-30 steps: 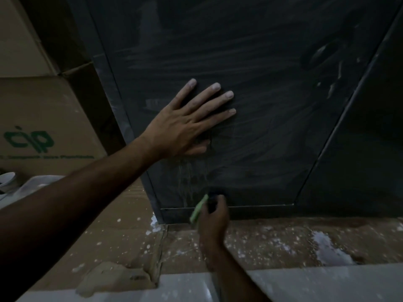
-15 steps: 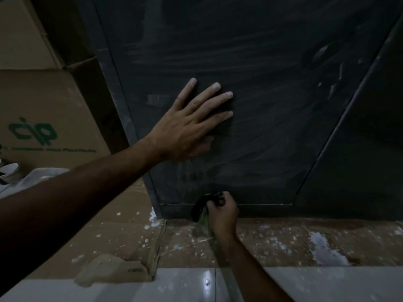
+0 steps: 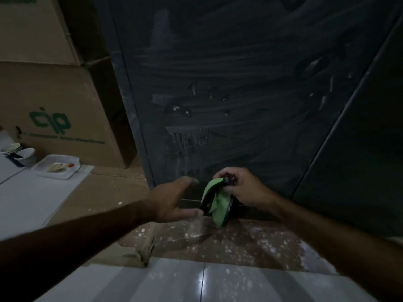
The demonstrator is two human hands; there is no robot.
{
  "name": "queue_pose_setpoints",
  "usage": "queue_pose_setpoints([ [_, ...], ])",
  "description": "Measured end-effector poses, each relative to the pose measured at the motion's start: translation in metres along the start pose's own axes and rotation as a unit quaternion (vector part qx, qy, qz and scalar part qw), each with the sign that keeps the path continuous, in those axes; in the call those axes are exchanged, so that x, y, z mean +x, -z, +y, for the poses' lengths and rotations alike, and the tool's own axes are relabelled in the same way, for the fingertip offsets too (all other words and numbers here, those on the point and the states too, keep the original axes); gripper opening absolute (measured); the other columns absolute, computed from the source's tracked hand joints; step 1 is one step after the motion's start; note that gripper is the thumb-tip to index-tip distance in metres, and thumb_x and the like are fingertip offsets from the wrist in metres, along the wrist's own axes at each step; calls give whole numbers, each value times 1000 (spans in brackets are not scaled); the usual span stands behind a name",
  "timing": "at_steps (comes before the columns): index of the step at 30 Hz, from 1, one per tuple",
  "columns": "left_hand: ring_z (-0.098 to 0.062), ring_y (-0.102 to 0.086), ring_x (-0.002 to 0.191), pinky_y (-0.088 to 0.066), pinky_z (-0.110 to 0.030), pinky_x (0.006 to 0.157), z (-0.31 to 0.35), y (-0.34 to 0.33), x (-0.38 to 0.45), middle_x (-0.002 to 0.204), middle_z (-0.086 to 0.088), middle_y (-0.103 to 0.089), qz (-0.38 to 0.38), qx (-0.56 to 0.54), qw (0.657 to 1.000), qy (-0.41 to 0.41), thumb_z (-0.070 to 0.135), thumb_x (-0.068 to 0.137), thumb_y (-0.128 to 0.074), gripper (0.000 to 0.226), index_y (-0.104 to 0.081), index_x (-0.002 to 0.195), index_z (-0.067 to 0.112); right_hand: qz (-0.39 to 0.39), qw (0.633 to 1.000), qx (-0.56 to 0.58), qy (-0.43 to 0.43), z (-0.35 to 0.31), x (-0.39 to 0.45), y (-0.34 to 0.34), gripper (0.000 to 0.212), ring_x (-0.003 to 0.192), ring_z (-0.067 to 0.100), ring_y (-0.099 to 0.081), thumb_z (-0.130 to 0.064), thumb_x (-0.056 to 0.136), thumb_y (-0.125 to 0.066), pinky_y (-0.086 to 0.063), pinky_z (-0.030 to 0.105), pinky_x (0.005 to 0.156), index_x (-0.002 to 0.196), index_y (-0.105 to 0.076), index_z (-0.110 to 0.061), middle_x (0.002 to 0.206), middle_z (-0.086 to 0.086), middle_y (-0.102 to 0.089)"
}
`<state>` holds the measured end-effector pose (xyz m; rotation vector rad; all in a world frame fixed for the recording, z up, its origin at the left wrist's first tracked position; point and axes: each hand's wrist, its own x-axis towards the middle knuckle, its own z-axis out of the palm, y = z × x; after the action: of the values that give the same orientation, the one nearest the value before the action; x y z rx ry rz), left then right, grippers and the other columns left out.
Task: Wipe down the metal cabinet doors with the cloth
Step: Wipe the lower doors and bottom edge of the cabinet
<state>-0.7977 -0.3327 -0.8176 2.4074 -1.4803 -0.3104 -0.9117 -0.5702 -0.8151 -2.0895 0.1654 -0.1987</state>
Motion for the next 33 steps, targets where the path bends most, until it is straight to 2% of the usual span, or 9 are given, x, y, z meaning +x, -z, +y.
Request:
queue_pose_setpoints([
  [2,0,-52,122,-50,-28,100,18,-8,4,141,20,-48,-29,-71,997,5,90,71,-63,100,-43,149,32,-22,999,-26,7,-8,2,23,27,93,17,-70,9,86,-71,-58,39,88,97,-72,-15,98,7,-74],
  [7,-8,-68,93,-57,-28,77,50,-36,17,101,10,-69,85,-250,964,-27,29,95,-73,17,-65,109,24,-43,996,-62,41,-11,-8,52,19,90,15,-68,3,90,-69,-58,38,80,95,-66,-14,91,-2,-70],
  [10,-14,-68,82,-57,-32,71,61,-61,26,88,5,-70,173,-353,918,47,18,101,-64,4,-66,98,21,-33,996,-67,54,0,-21,55,19,90,23,-67,3,91,-66,-57,44,77,96,-62,-15,92,1,-67],
  [14,-23,-71,86,-59,-38,71,85,-88,34,99,-9,-76,101,-603,747,261,42,107,-54,31,-70,112,15,-48,995,-67,49,13,-33,44,35,93,23,-65,14,84,-58,-55,40,79,97,-62,-18,96,2,-65],
  [19,-38,-69,113,-57,-55,97,115,-95,38,126,-24,-69,53,-814,488,311,41,108,-52,42,-65,129,6,-58,996,-47,46,23,-36,29,42,93,10,-60,21,78,-51,-52,33,83,93,-61,-17,98,1,-64],
  [21,-45,-66,118,-47,-63,110,121,-97,39,129,-29,-68,56,-855,421,297,43,107,-50,50,-63,132,2,-53,998,-36,23,31,-39,26,50,98,17,-64,20,78,-52,-55,40,86,91,-61,-28,102,2,-65],
  [23,-46,-67,115,-47,-62,109,123,-100,42,126,-32,-68,78,-874,382,290,39,108,-46,52,-58,135,-3,-52,998,-34,4,39,-41,24,56,100,21,-66,18,79,-55,-57,46,88,87,-61,-37,105,3,-67],
  [27,-49,-69,101,-65,-55,74,112,-122,51,114,-37,-67,189,-864,334,325,16,103,-50,37,-53,132,-8,-98,994,-42,6,43,-41,25,44,111,9,-65,9,82,-66,-54,31,98,101,-67,-31,116,-4,-69],
  [33,-52,-73,101,-60,-68,79,11,-208,55,125,-27,-69,318,-789,316,421,17,87,-67,62,-50,146,18,-94,987,-127,-4,49,-35,33,24,96,3,-65,-20,88,-79,-57,30,86,105,-67,-31,104,-10,-69],
])
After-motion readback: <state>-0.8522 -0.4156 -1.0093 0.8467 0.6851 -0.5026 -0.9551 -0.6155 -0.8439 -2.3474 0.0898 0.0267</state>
